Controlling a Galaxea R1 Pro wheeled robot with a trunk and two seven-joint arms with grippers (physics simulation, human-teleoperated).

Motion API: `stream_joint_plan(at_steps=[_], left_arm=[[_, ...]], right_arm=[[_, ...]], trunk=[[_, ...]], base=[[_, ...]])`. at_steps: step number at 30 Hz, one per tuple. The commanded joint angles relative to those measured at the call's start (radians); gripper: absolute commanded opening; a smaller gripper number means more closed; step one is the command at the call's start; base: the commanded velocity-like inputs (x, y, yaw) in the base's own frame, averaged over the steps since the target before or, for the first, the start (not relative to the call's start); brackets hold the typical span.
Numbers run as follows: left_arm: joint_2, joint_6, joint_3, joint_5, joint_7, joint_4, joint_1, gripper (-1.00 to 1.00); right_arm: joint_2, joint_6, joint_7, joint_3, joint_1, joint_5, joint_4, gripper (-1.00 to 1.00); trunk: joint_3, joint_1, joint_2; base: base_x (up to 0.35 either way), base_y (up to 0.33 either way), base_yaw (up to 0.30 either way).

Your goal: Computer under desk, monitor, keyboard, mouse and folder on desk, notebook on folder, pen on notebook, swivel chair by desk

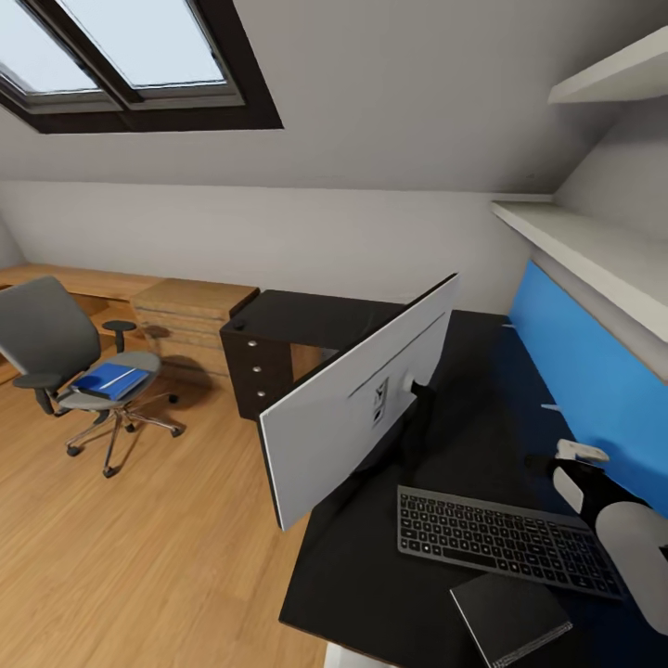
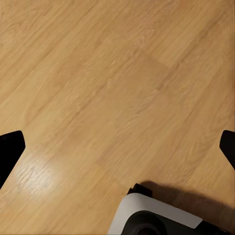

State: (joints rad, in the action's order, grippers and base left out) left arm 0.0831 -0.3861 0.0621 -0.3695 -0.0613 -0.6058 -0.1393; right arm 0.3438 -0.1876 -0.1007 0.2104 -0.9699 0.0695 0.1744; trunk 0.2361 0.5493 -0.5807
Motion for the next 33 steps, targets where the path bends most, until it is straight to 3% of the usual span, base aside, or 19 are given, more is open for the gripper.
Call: stream_joint_plan(at_steps=[1,8,13,16,20,27,31,33], left_arm=[[0.000,-0.002,-0.002,-0.004,-0.003,-0.002,0.000,1.00],[0.000,-0.007,-0.002,-0.002,-0.002,-0.003,0.000,1.00],[0.001,-0.010,-0.002,-0.002,-0.003,-0.010,0.000,1.00],[0.001,-0.019,0.000,-0.005,-0.006,-0.028,0.000,1.00],[0.001,-0.027,0.002,-0.009,-0.008,-0.059,0.000,1.00],[-0.001,-0.023,0.004,-0.012,-0.010,-0.124,-0.001,1.00],[-0.003,0.046,0.005,-0.013,-0.017,-0.194,-0.002,1.00],[-0.002,0.173,0.007,-0.016,-0.021,-0.257,-0.002,1.00]], right_arm=[[0.001,-0.007,-0.003,-0.002,0.000,0.007,0.002,1.00],[0.007,-0.011,0.006,-0.003,0.000,-0.015,0.002,1.00],[0.008,-0.009,0.089,-0.004,0.001,-0.097,0.002,1.00],[0.013,-0.007,0.178,-0.004,0.002,-0.147,0.002,1.00],[0.030,-0.009,0.254,-0.004,0.002,-0.171,0.002,1.00],[0.042,-0.010,0.289,-0.003,0.002,-0.181,0.002,1.00],[0.044,-0.011,0.292,-0.002,0.002,-0.183,0.002,1.00],[0.045,-0.012,0.292,-0.002,0.002,-0.183,0.002,1.00]], trunk=[[0.001,0.000,-0.001],[0.001,0.000,-0.001],[0.001,0.000,-0.001],[0.001,0.000,-0.001],[0.005,0.004,-0.008],[0.026,0.031,-0.057],[0.039,0.046,-0.085],[0.045,0.054,-0.099]], base=[[0.009,-0.012,0.000],[0.003,-0.005,0.000],[0.000,0.000,0.000],[0.000,0.000,0.000],[0.000,0.000,0.000],[0.000,0.000,0.000],[0.000,0.000,0.000],[0.000,0.000,0.000]])
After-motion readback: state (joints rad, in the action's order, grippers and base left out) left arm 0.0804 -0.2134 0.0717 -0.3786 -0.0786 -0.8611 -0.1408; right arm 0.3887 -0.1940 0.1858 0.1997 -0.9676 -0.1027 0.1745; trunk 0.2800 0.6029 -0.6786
